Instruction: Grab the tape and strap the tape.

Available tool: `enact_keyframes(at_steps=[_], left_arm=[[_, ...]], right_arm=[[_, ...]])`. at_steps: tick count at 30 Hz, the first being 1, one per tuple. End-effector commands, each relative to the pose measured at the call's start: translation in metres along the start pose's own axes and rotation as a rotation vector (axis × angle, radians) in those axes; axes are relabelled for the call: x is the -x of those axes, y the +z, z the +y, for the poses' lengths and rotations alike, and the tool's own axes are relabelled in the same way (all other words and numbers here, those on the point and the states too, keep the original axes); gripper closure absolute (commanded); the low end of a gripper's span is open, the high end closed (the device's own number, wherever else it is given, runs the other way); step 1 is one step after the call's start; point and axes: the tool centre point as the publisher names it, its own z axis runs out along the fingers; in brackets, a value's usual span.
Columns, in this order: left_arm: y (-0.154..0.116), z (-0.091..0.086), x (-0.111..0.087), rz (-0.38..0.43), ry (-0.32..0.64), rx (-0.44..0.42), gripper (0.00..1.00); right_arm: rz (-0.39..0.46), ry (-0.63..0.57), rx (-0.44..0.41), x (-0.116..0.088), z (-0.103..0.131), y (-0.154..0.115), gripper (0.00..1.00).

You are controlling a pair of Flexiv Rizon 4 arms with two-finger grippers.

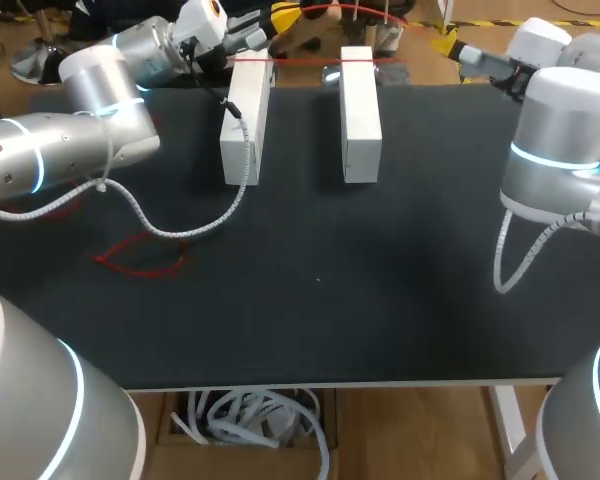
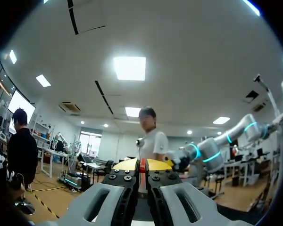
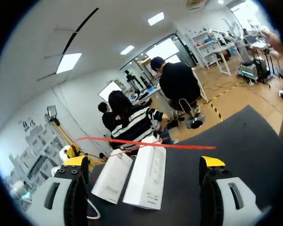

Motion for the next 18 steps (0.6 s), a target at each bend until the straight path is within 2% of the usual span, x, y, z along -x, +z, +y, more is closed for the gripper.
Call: enact_keyframes(at_steps=[1,5,9,12,18], left_arm=[[0.0,0.001,0.001,0.002,0.0,-0.001,1.0],[0.0,0.001,0.001,0.002,0.0,-0.001,1.0],[0.0,0.001,0.001,0.002,0.0,-0.001,1.0],[0.0,0.001,0.001,0.002,0.0,-0.001,1.0],[0.0,0.001,0.001,0.002,0.0,-0.001,1.0]], right_arm=[[-0.078,0.383,0.205,-0.007,-0.005,0.002,0.0],[-0.134,0.681,0.348,0.0,-0.005,-0.002,0.0],[-0.085,0.776,0.362,0.005,-0.003,0.005,0.0],[-0.015,0.851,0.389,0.006,0.007,0.017,0.0],[-0.017,0.942,0.477,0.006,0.016,0.028,0.0]])
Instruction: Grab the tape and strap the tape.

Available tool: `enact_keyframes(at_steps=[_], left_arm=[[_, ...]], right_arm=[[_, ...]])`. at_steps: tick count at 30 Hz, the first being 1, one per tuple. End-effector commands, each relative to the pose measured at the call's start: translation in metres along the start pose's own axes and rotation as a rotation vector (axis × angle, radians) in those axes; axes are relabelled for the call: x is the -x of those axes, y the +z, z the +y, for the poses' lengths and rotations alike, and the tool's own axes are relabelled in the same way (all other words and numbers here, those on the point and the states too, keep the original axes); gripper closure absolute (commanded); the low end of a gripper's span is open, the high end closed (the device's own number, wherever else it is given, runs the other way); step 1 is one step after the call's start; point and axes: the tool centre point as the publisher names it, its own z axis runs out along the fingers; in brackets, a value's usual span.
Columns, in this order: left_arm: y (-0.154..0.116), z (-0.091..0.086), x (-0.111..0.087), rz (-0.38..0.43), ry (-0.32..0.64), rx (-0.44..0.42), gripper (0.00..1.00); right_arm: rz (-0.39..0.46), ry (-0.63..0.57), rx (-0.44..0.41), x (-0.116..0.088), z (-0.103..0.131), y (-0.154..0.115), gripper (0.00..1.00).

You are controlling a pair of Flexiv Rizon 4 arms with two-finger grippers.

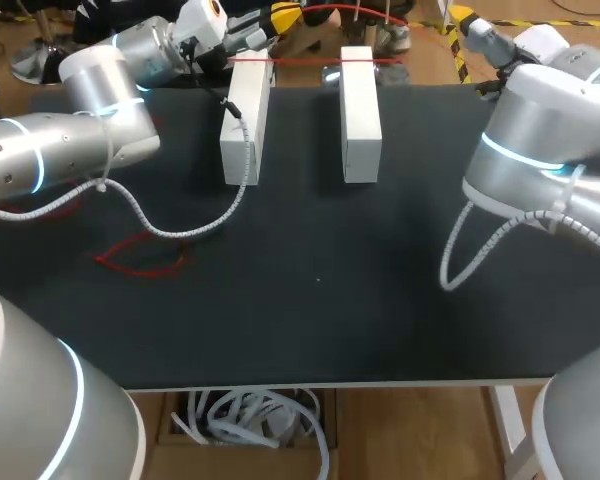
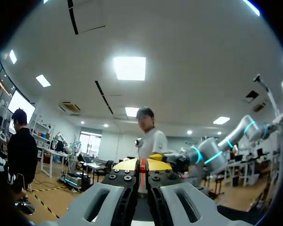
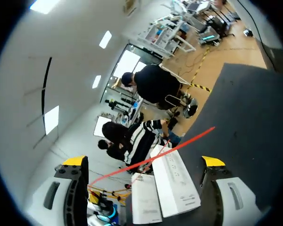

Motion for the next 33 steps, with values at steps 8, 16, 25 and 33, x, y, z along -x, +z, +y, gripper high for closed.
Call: enact_keyframes(at_steps=[8,16,25,33], left_arm=[[0.0,0.001,0.001,0.002,0.0,-0.001,1.0],[0.0,0.001,0.001,0.002,0.0,-0.001,1.0],[0.0,0.001,0.001,0.002,0.0,-0.001,1.0],[0.0,0.001,0.001,0.002,0.0,-0.001,1.0]], right_arm=[[0.075,0.45,0.357,-0.001,0.01,0.017,0.0],[0.083,0.428,0.369,-0.001,0.022,0.018,0.0],[0.09,0.403,0.368,-0.003,0.034,0.026,0.0],[0.097,0.39,0.322,-0.007,0.026,0.028,0.0]])
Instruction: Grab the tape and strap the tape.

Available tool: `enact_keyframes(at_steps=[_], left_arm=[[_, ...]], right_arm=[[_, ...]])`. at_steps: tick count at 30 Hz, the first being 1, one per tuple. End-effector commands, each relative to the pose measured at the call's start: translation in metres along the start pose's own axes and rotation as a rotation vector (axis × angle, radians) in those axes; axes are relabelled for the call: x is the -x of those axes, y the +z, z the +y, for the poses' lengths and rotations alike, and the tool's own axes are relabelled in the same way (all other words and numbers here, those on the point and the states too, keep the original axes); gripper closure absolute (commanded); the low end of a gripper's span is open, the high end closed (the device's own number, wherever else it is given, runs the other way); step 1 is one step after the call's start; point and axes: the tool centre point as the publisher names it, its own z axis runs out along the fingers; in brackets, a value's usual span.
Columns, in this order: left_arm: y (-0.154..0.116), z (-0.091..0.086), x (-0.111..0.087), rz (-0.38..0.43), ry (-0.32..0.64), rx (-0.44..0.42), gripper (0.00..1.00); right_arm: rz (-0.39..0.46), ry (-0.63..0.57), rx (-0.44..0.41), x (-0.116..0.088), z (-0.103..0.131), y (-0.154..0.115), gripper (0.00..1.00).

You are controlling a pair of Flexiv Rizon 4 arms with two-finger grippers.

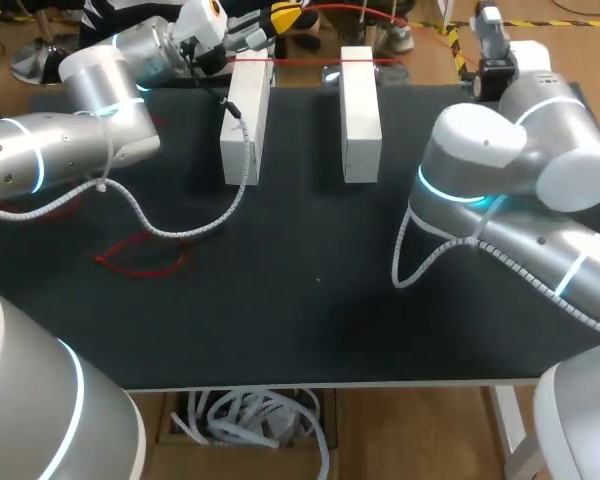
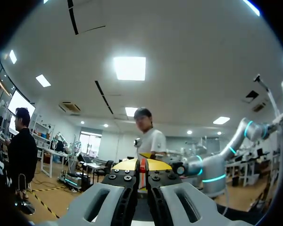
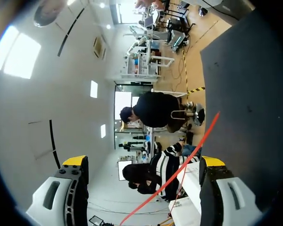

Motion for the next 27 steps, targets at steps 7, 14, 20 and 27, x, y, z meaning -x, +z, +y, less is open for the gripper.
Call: enact_keyframes(at_steps=[7,14,20,27], left_arm=[[0.0,0.001,0.001,0.002,0.0,-0.001,1.0],[0.0,0.001,0.001,0.002,0.0,-0.001,1.0],[0.0,0.001,0.001,0.002,0.0,-0.001,1.0],[0.0,0.001,0.001,0.002,0.0,-0.001,1.0]], right_arm=[[-0.018,-0.007,-0.044,-0.003,-0.019,-0.013,0.0],[-0.012,-0.011,-0.035,-0.004,-0.006,-0.016,0.0],[0.014,-0.009,-0.017,-0.01,0.005,-0.013,0.0],[0.035,-0.021,-0.025,-0.016,0.006,-0.009,0.0]])
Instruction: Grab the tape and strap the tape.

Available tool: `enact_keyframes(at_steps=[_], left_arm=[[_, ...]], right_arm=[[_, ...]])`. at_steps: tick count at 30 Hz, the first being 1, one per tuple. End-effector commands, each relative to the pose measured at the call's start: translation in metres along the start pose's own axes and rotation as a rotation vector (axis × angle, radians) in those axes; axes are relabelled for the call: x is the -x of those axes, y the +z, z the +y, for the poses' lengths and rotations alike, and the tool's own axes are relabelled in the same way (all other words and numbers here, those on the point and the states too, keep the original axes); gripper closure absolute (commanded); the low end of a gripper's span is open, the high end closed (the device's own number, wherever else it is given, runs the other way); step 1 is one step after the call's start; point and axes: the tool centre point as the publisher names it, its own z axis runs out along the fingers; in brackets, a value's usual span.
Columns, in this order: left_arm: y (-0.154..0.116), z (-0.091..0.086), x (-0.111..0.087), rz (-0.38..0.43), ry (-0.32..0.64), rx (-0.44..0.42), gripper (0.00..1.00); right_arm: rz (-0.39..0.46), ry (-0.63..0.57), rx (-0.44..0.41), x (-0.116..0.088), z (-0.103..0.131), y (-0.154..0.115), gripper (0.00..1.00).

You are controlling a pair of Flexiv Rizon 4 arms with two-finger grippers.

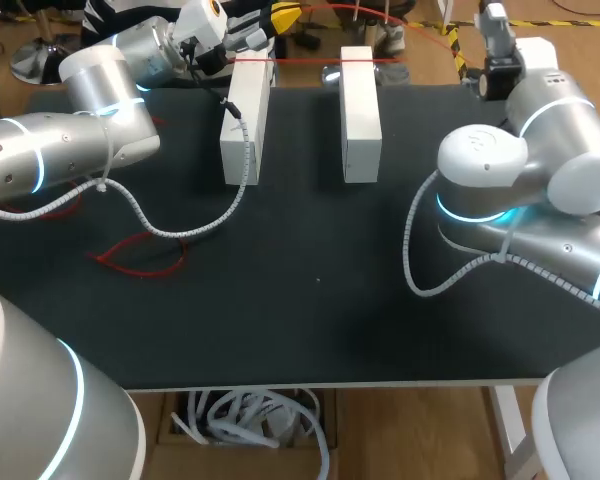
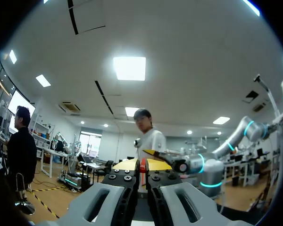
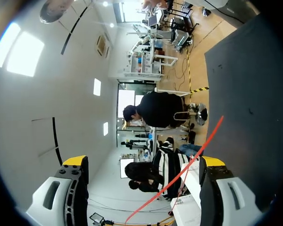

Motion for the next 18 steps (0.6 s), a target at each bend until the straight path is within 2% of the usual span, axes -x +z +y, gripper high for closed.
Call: enact_keyframes(at_steps=[1,18], left_arm=[[0.0,0.001,0.001,0.002,0.0,-0.001,1.0],[0.0,0.001,0.001,0.002,0.0,-0.001,1.0]], right_arm=[[0.008,-0.001,-0.005,0.0,0.003,0.004,0.0],[-0.021,-0.016,-0.01,0.012,0.005,0.003,0.0]])
